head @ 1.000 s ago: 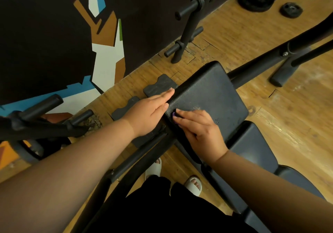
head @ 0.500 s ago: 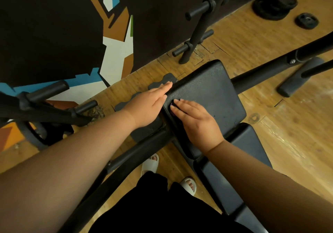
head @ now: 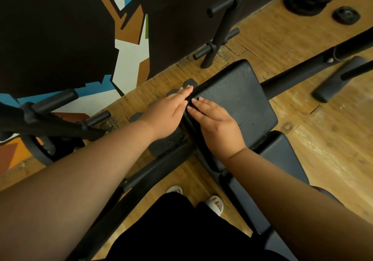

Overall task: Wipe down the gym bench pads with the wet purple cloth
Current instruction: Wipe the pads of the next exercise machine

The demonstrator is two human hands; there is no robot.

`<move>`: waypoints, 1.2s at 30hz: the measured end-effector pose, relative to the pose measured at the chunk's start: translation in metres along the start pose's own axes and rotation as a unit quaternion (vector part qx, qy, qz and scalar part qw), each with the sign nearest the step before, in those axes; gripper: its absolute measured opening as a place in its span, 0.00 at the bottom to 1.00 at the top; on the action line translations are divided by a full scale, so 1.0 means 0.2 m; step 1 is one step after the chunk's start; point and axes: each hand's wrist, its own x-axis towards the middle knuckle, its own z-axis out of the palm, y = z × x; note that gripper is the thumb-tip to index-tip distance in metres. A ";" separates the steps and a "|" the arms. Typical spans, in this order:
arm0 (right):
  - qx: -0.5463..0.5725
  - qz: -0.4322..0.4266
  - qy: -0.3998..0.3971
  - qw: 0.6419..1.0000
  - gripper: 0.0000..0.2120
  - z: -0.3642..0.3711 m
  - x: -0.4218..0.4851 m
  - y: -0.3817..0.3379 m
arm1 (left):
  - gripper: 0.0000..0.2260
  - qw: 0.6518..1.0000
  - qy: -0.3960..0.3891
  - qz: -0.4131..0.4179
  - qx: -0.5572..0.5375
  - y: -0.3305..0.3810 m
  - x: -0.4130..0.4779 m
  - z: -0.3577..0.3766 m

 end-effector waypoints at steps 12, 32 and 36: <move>-0.025 0.080 0.037 0.996 0.15 0.00 -0.03 -0.04 | 0.22 0.991 -0.021 0.122 0.049 0.00 0.11 -0.05; -0.039 0.141 0.077 0.986 0.15 0.04 -0.20 -0.10 | 0.22 0.990 0.026 0.140 0.008 -0.02 0.15 0.03; -0.049 0.166 0.098 0.980 0.15 0.05 -0.03 0.00 | 0.22 0.991 0.027 0.132 0.010 -0.01 0.14 0.04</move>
